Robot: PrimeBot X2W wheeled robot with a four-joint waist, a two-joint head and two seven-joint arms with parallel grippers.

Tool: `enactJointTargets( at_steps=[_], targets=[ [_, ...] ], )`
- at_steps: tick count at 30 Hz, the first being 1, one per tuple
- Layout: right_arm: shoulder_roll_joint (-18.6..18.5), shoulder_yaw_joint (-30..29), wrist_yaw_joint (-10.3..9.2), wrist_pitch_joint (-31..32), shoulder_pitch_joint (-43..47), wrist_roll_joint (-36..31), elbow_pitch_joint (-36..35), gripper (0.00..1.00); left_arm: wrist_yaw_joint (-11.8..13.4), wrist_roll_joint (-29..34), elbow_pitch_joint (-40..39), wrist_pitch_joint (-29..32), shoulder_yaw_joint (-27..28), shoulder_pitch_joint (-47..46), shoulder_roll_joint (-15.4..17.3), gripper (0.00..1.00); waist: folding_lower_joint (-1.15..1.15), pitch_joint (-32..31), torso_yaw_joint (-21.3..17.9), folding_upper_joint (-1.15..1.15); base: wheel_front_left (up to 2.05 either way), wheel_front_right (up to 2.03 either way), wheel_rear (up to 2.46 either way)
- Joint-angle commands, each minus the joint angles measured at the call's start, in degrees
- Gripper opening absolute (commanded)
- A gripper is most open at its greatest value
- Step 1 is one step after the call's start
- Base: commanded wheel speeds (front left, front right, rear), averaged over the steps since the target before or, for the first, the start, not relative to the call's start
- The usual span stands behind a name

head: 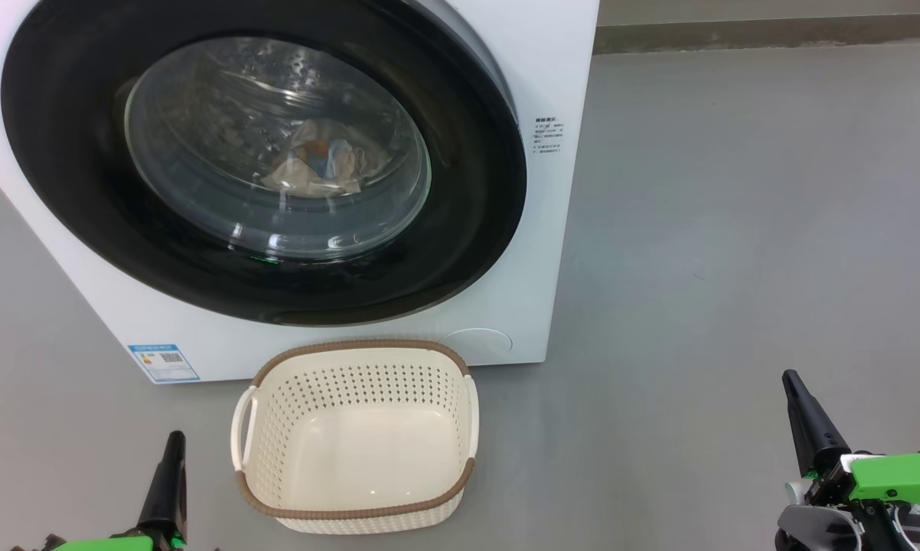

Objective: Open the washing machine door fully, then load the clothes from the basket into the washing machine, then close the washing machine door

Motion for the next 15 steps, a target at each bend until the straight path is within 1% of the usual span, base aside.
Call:
enactJointTargets(
  at_steps=[1, 15],
  targets=[
    [-0.49, 1.05, 0.10, 0.33, -2.50, -0.47, -1.67, 0.00, 0.02, -0.47, -1.81, 0.35, 1.54, -2.44, 0.55, 0.00, 0.00, 0.00, 0.00, 0.00, 0.00, 0.00, 0.00],
    [-0.47, 1.02, 0.10, 0.36, -2.50, -0.50, -1.67, 0.00, 0.02, -0.47, -1.81, 0.35, 1.54, -2.44, 0.55, 0.00, 0.00, 0.00, 0.00, 0.00, 0.00, 0.00, 0.00]
  ],
)
